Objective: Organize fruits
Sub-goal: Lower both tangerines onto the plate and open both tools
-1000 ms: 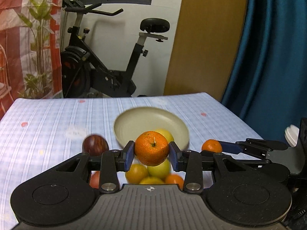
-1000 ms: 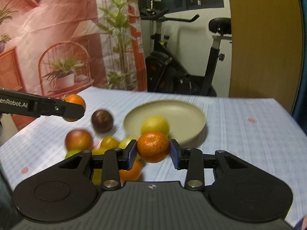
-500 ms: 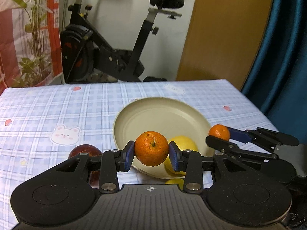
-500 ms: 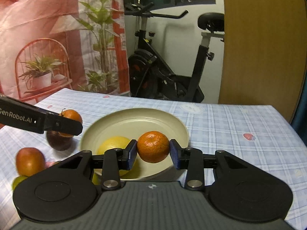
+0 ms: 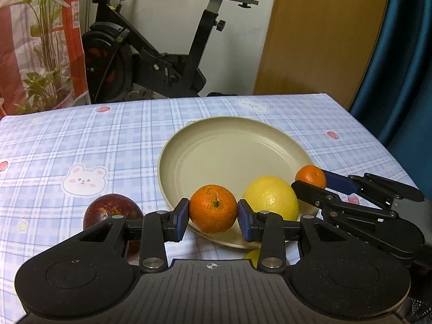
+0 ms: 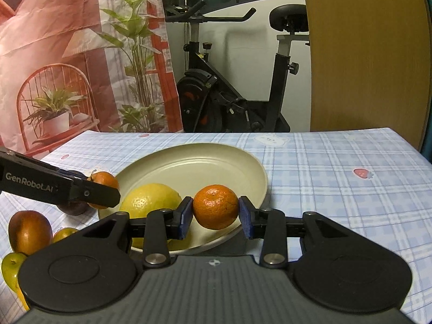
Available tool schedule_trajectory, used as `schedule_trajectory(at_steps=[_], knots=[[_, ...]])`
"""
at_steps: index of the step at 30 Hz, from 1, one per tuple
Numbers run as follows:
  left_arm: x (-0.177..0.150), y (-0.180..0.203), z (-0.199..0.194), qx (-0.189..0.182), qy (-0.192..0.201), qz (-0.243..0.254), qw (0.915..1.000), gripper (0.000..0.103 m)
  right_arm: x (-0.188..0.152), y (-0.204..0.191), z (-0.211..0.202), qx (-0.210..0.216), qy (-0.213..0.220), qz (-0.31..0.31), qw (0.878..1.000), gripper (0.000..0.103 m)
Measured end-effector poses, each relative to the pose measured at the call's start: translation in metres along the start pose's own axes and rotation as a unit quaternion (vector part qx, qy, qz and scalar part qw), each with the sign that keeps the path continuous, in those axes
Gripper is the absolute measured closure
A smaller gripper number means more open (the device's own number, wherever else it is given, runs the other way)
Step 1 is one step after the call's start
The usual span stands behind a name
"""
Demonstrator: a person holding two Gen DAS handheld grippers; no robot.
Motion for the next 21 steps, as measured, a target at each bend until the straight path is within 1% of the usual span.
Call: schedule_trajectory(at_steps=[9,16,21], knots=[[-0.0035,0.004,0.0029,0.001,-0.009,0.005,0.9999,0.062,-0.0007,-0.0017,-0.0009,-0.001,0.003,-0.002,1.0,0.064],[-0.0033,0.0033,0.0008,0.006,-0.007,0.006,0.9999,0.062,-0.0032,-0.0041,-0.002,0.003,0.003,-0.007,1.0,0.064],[-0.0023,0.0041,-0.0019,0.007,-0.002,0.005,1.0,0.062,-0.0056,-0.006,-0.0036,-0.003,0.004,-0.016,1.0,0.064]])
Point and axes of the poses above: each gripper's, at about its wrist camera, not at the fingertips, and z roughly the way its jaws point, y to its right, x to its top, the point moved 9 cm from there along z, roughly the way its jaws point, and after that the axes turned 2 degrees about -y, right-handed, at the moved point
